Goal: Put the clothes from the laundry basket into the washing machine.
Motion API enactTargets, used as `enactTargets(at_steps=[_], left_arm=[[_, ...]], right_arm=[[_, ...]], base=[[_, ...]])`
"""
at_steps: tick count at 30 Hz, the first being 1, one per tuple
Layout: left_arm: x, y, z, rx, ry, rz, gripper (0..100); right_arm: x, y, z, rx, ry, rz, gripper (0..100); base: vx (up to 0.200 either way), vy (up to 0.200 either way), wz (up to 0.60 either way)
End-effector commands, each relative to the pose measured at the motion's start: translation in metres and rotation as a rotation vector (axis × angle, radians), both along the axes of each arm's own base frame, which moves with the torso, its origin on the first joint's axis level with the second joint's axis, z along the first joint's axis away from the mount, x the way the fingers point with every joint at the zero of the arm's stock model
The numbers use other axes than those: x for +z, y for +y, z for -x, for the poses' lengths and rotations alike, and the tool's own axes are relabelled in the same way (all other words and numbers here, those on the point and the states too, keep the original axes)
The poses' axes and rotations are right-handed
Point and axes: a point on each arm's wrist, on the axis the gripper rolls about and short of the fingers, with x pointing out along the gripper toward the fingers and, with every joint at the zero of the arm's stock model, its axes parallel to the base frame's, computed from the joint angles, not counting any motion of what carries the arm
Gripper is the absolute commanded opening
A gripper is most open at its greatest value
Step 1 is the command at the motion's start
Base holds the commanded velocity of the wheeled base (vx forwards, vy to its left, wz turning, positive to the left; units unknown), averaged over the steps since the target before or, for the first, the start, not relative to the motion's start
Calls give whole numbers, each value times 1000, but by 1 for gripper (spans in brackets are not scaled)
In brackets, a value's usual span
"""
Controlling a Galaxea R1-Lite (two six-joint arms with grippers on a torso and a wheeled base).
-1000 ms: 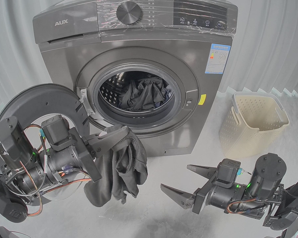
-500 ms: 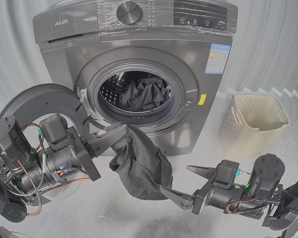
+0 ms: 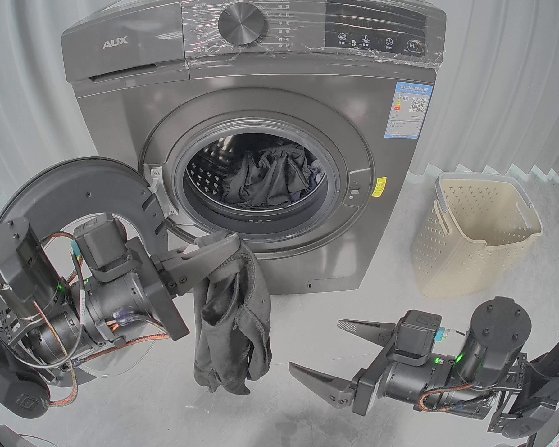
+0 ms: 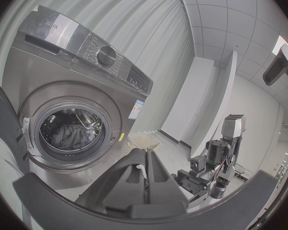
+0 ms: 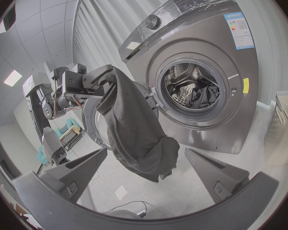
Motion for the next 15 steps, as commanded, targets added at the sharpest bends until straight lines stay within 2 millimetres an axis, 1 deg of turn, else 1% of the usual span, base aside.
enactTargets(at_steps=[1, 5, 8, 13, 15], left_arm=[[0, 1, 2, 0, -2, 2, 0], [1, 2, 2, 0, -4, 3, 0], [0, 2, 3, 0, -2, 2, 0], [0, 2, 3, 0, -2, 2, 0], [1, 2, 3, 0, -5, 4, 0]], right_arm=[[-1, 4, -1, 8, 2, 1, 100], [-2, 11, -5, 7, -2, -1, 100], [-7, 18, -13, -2, -1, 6, 100], [-14, 26, -33, -39, -25, 31, 100], [-20, 25, -49, -77, -38, 53, 100]], base=[[0, 0, 0], [0, 0, 0], [0, 0, 0], [0, 0, 0], [0, 0, 0]])
